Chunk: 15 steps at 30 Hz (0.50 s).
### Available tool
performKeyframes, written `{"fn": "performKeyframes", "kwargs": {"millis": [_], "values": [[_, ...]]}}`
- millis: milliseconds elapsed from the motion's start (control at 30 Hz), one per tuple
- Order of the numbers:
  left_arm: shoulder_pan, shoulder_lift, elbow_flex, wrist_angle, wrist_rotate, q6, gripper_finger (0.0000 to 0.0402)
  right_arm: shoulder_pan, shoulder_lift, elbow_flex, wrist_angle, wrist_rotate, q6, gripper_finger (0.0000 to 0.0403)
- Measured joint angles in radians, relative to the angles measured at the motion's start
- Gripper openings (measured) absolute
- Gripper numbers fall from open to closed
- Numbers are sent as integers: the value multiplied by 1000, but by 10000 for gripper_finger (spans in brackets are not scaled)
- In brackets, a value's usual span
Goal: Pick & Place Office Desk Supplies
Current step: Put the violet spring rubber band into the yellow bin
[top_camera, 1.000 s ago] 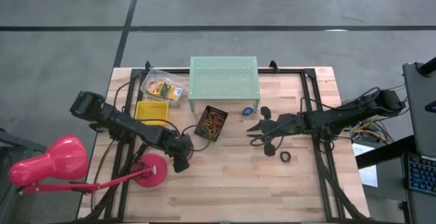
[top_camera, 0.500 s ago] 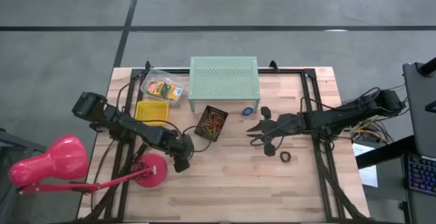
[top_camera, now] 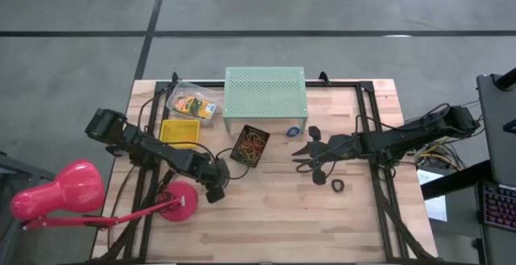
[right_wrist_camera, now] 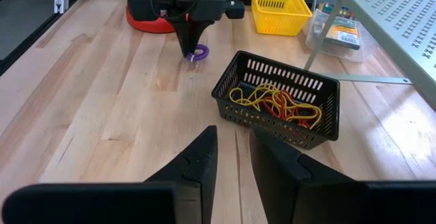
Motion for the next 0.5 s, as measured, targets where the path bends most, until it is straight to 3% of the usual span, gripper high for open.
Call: {"fn": "performKeyframes", "kwargs": {"millis": [233,500], "values": [[0,-61,14,3,-23,-1,26,0,0,0,0,0,0,78],[0,-242,14,-27,-208,-48,27,0,0,0,2,0,0,68]]}}
